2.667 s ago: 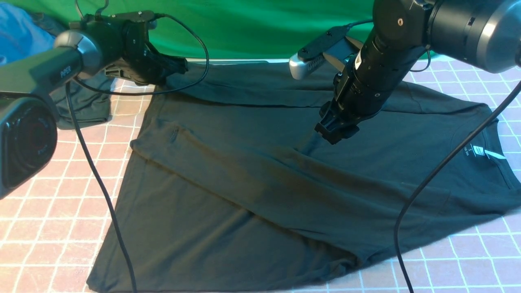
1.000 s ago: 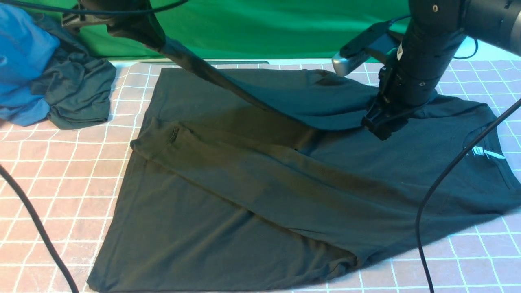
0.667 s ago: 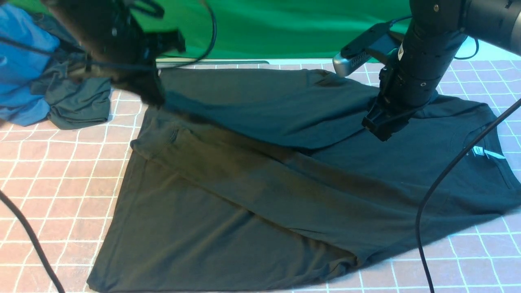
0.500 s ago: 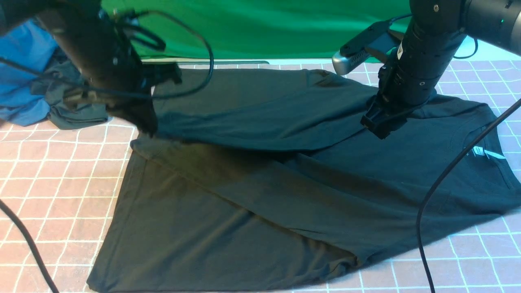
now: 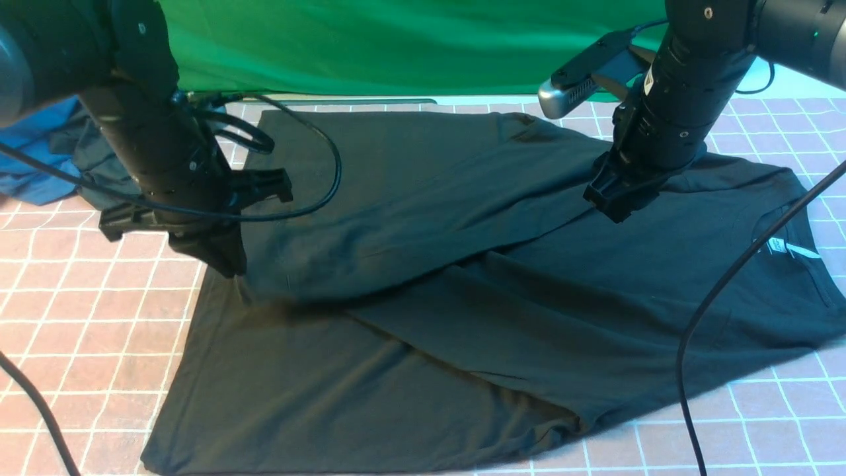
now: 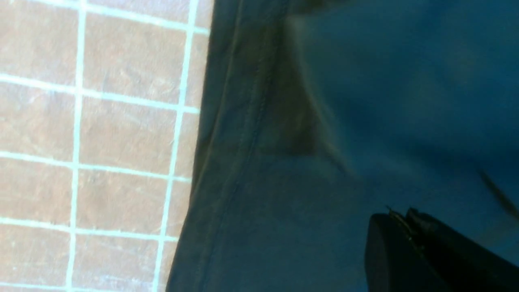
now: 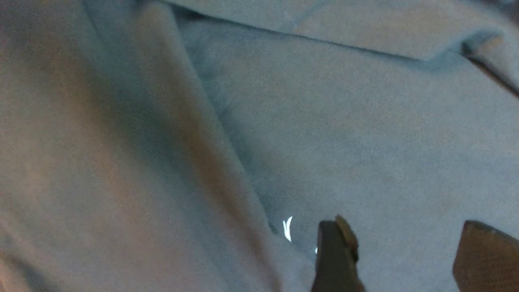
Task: Fold a long-sleeved shirt over a pink coffee tablecloth.
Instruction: 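Fold the left side of the dark shirt inward over its body with the left gripper, then grasp the near edge of the shirt at its hem and shoulder corners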
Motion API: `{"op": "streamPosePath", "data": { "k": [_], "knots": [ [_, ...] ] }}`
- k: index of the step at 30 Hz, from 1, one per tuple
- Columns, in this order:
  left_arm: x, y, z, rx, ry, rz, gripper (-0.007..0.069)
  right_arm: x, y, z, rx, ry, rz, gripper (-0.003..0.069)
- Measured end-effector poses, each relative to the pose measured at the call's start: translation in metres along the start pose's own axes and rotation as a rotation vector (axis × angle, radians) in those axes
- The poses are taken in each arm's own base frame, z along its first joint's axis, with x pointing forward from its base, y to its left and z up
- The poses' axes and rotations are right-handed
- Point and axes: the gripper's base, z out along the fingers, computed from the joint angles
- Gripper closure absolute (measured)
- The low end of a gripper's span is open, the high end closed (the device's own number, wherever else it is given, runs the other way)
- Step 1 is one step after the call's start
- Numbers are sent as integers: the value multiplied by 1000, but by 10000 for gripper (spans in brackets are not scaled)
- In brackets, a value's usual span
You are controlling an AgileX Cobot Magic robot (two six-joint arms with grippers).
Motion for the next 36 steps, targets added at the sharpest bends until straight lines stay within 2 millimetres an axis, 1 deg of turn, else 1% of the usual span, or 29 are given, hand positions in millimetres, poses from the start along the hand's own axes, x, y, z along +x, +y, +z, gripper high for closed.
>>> {"op": "streamPosePath", "data": {
  "k": [6,9,11,13,15,16,20,22,23,24,26,27,28,29,31,34,36],
  "knots": [
    [5,3,7,-14,29,-2,595,-2,0,0,5,-20,0,232],
    [4,3,7,-14,23,1,590,-3,-1,0,8,-31,0,232],
    [2,2,6,-10,6,1,572,-3,-4,0,12,-36,6,232],
    [0,1,4,-3,-15,-3,534,-2,-10,-2,18,-41,21,232],
    [-5,-1,-1,8,-56,-5,484,0,-25,-5,32,-56,66,232],
    [-6,-1,-2,11,-65,-6,468,0,-29,-5,34,-61,78,232],
    [-17,-6,-11,45,-163,-9,361,9,-72,-11,28,-121,236,232],
    [-23,-8,-14,65,-222,-8,316,16,-92,-7,1,-157,328,232],
    [-24,-8,-14,67,-227,-6,316,17,-96,-5,0,-158,340,232],
    [-26,-9,-15,78,-257,0,303,19,-106,0,-11,-178,381,232],
    [-31,-12,-16,102,-309,10,302,22,-118,13,-23,-188,411,232],
    [-33,-12,-16,111,-333,12,302,22,-120,18,-34,-187,407,232],
    [-34,-13,-16,114,-338,14,302,22,-119,20,-39,-189,402,232],
    [-37,-14,-15,125,-371,22,302,18,-120,27,-62,-203,384,232],
    [-42,-16,-12,140,-394,20,302,11,-119,32,-76,-237,352,232],
    [-46,-21,0,166,-379,4,302,-2,-117,37,-89,-279,329,232],
    [-48,-25,5,182,-365,-1,302,-5,-116,43,-108,-268,331,232]
  ]
}}
